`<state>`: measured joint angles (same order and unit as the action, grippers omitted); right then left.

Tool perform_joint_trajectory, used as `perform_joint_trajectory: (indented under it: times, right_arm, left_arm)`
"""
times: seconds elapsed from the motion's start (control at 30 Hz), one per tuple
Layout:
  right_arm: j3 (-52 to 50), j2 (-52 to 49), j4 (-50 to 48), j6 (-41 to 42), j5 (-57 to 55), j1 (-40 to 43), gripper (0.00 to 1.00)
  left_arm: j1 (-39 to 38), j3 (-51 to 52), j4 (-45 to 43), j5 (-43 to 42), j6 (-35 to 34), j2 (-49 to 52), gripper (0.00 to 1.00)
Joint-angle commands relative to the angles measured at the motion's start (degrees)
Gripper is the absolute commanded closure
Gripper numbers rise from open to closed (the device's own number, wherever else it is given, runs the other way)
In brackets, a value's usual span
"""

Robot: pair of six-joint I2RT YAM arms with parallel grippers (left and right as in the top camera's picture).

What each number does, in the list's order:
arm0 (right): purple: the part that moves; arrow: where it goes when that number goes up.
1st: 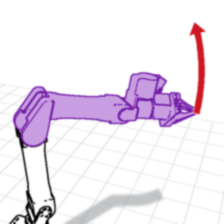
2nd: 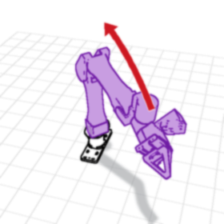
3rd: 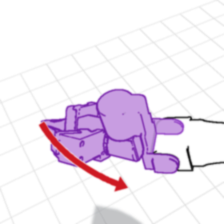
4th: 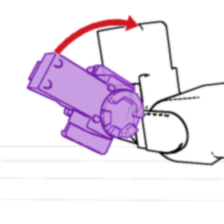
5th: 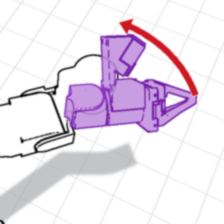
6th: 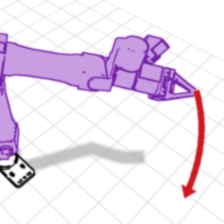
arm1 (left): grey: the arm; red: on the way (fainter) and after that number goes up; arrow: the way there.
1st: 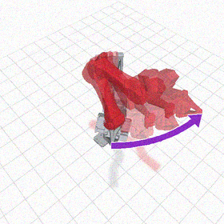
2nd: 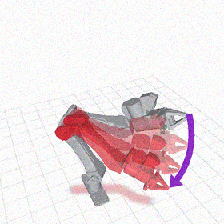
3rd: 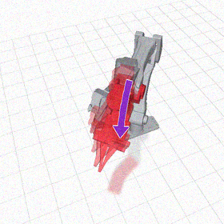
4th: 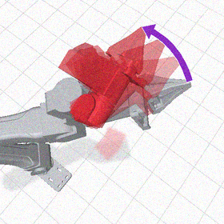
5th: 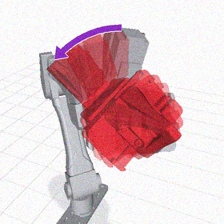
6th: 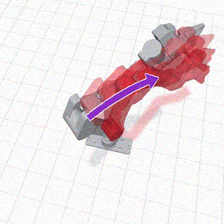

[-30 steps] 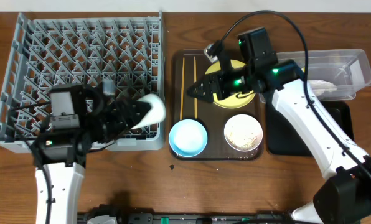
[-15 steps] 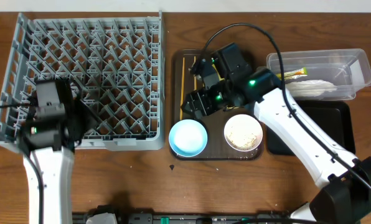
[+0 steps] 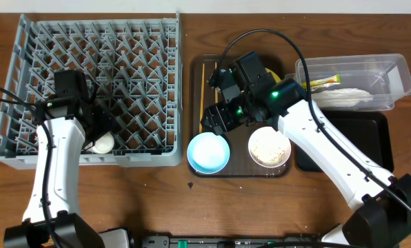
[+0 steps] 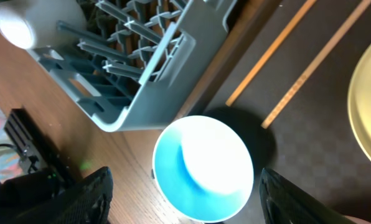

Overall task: Sort waste into correct bins and load items into the dishwasher
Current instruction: 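Place the white cup upside down in the dish rack with the left gripper, then grasp the white bowl of rice with the right gripper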

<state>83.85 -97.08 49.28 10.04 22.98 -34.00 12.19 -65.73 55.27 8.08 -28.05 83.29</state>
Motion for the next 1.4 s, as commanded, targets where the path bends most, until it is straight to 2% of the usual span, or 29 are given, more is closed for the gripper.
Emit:
perform_joint_trajectory:
  times: [0.0, 0.27, 0.37, 0.57, 0.7, 0.93, 1.0, 1.07, 1.2, 1.37]
  right_arm:
    - [0.02, 0.11, 0.33, -0.46, -3.98, -0.63, 0.26]
    - [0.02, 0.11, 1.36, 4.09, -9.60, -0.13, 0.27]
    - [0.02, 0.11, 4.55, 12.61, -15.34, -0.39, 0.32]
    - [-1.31, -0.02, 12.13, 23.93, -28.33, -1.77, 0.41]
    - [-5.66, -0.09, 10.45, 26.45, -31.39, -1.97, 0.51]
    - [-17.64, -0.55, -2.51, 26.18, -30.25, -2.01, 0.64]
    - [-20.00, -0.59, -4.00, 27.82, -30.27, -1.88, 0.65]
    - [-21.64, -0.59, -5.44, 28.72, -30.18, -1.86, 0.65]
    - [-22.51, -0.61, -8.09, 28.70, -30.25, -1.73, 0.75]
    - [-22.53, -2.34, -8.63, 28.68, -30.23, -1.64, 0.73]
  left_arm:
    - [0.17, -3.45, 1.11, -6.19, 2.47, -2.86, 0.07]
    - [0.17, -6.40, 1.90, -19.10, 9.25, -12.22, 0.07]
    - [-0.98, -6.40, 3.45, -30.25, 17.40, -16.98, 0.07]
    - [-4.39, -6.40, 7.96, -40.15, 26.49, -20.50, 0.07]
    - [-7.69, -6.38, 10.60, -40.68, 27.93, -20.79, 0.07]
    - [-10.29, -6.38, 11.06, -40.61, 28.04, -20.63, 0.06]
    - [-10.29, -6.38, 11.08, -40.61, 28.04, -20.59, 0.01]
    - [-10.29, -6.38, 11.13, -40.63, 28.04, -20.55, 0.01]
    - [-10.29, -6.38, 11.13, -40.63, 28.04, -20.55, 0.00]
    - [-10.29, -6.38, 11.13, -40.63, 28.04, -20.55, 0.00]
